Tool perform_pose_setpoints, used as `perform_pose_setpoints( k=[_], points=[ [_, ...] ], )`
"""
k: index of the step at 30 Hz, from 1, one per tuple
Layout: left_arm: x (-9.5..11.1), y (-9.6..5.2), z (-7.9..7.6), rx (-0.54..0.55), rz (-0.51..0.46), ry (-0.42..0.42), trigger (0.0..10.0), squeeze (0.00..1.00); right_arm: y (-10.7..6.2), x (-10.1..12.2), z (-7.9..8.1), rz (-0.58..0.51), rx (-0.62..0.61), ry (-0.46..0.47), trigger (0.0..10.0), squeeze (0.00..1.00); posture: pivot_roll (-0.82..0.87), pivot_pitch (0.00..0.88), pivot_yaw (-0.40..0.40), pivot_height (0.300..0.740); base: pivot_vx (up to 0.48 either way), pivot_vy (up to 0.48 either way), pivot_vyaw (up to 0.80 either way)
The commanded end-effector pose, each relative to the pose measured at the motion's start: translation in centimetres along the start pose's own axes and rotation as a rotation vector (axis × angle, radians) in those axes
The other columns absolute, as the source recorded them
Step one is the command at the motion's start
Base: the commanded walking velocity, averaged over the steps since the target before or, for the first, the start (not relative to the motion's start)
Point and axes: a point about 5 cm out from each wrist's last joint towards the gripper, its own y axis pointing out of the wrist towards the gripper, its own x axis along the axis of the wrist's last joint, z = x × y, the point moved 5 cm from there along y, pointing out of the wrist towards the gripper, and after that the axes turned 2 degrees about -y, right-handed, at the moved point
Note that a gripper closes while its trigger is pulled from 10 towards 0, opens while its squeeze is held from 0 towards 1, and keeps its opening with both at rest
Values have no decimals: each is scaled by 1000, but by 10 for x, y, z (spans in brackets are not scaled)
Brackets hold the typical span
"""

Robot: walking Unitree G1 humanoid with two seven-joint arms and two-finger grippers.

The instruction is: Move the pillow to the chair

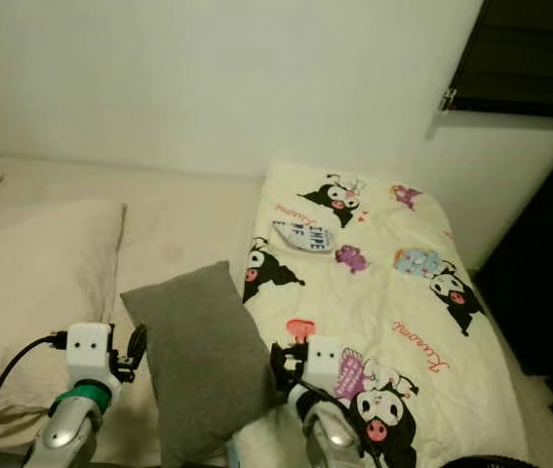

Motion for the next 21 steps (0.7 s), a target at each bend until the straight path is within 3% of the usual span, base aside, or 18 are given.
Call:
perform_pose_setpoints(
  k=[1,4,5,7,8,10,16,21],
  points=[
    [-2,1,-5,-19,22,-18,10000,0,2,4,1,-7,11,21,10000,0,11,0,22,740,0,0,0],
    [-5,3,-7,-23,29,-16,10000,0,3,4,1,-5,14,16,10000,0,8,8,13,740,0,0,0],
    [-2,4,-12,-50,24,41,10000,0,3,4,0,4,-10,-32,10000,0,12,0,-20,740,0,0,0],
    [4,4,-14,-56,3,65,10000,0,5,8,2,-12,-18,-45,10000,0,29,26,-29,740,0,0,0],
    [7,3,-12,-42,-8,88,10000,0,7,12,5,-28,-11,-107,10000,0,54,3,-39,740,0,0,0],
    [12,0,-5,-15,-32,184,10000,0,8,20,7,-61,-8,-147,10000,0,68,22,-46,740,0,0,0],
    [16,-7,1,12,-62,179,10000,0,5,15,-4,-49,-47,-141,10000,0,63,22,-29,740,0,0,0],
    [23,-6,-4,-5,-84,190,10000,0,2,14,-7,-47,-69,-106,10000,0,38,32,-9,740,0,0,0]
  ],
)
